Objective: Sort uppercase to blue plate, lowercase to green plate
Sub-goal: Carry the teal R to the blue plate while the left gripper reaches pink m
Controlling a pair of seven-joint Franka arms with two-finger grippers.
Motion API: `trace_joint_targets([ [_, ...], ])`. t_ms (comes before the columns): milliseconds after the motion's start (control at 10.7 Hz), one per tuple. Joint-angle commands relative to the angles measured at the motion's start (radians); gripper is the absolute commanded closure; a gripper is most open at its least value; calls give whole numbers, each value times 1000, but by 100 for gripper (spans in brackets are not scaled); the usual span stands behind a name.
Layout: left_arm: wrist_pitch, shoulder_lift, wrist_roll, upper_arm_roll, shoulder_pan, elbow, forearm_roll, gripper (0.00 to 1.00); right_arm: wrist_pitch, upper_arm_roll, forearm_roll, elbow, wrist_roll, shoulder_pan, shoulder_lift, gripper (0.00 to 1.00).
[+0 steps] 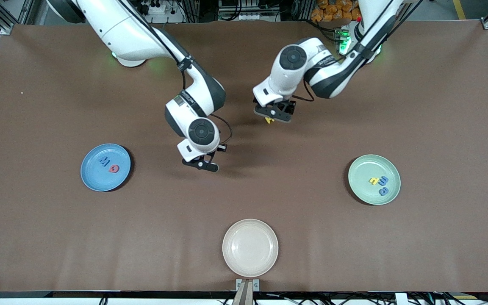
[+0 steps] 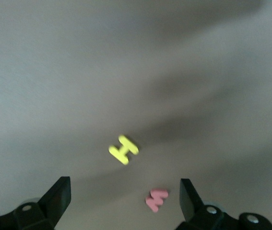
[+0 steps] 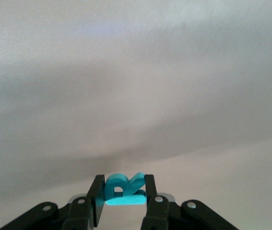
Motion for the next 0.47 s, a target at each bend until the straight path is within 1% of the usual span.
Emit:
trace_joint_targets([
  [0,82,-27,-84,-34,-18,-94,118,0,0,-11,14,-76,-220,-68,-60,75],
  [188,209,8,-121,-34,-34,-162,222,0,0,-92,14,-107,-413,-69,-84,74],
  [375,225,54,-210,-32,-57,-171,298,0,-13,-187,14,-133,-636,-94,-115,75],
])
